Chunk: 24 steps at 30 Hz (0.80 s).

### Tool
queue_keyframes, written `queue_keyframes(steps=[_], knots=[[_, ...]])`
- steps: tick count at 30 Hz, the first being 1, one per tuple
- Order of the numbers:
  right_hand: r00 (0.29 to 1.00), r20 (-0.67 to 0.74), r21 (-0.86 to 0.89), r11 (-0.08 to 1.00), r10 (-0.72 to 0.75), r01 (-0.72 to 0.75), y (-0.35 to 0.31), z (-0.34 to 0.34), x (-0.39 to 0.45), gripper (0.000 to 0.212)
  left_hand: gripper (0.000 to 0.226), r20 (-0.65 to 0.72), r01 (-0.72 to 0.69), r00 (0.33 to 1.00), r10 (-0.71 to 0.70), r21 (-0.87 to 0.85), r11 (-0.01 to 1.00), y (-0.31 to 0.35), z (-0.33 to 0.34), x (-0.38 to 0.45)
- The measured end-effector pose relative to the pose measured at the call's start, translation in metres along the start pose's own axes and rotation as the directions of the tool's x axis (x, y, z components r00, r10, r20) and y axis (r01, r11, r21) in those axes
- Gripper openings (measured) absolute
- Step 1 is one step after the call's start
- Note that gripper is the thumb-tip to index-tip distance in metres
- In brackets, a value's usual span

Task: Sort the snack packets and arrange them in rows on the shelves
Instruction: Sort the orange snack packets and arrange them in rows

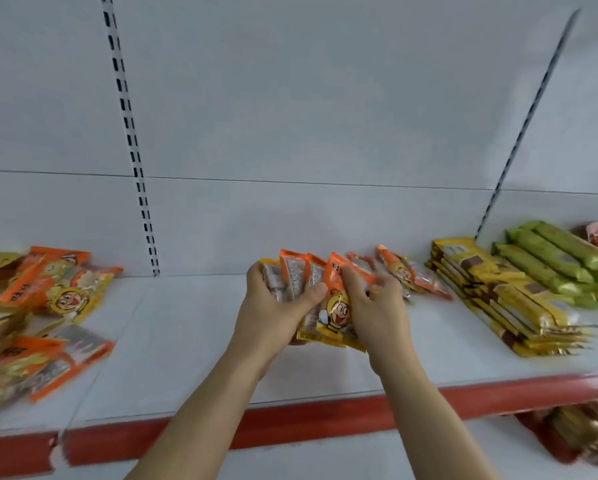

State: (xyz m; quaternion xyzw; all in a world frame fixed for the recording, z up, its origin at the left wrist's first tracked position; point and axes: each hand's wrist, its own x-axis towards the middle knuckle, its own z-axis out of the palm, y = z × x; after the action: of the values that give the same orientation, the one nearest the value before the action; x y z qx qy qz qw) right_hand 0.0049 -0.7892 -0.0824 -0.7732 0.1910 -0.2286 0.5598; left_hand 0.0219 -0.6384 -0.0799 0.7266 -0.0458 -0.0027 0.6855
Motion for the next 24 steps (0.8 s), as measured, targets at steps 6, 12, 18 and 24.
queue_keyframes(steps=[6,12,18,24], knots=[[0.973,0.214,-0.011,0.996,-0.084,0.089,0.033,-0.079,0.041,0.06,0.062,-0.019,0.103,0.995,-0.102,0.056,0.993,-0.005,0.101,0.014],[0.981,0.166,-0.381,0.911,-0.104,0.161,0.061,-0.121,0.078,0.082,0.039,-0.016,0.127,0.991,-0.132,0.389,0.912,-0.008,0.144,0.035],[0.93,0.177,-0.596,0.716,-0.324,0.362,0.087,-0.124,0.087,0.052,0.053,-0.078,0.092,0.996,-0.053,0.672,0.735,-0.017,0.149,0.048],[0.914,0.389,-0.723,0.576,-0.115,0.381,0.093,-0.122,0.089,0.076,0.071,-0.129,0.053,0.99,0.052,0.698,0.714,-0.024,0.171,0.034]])
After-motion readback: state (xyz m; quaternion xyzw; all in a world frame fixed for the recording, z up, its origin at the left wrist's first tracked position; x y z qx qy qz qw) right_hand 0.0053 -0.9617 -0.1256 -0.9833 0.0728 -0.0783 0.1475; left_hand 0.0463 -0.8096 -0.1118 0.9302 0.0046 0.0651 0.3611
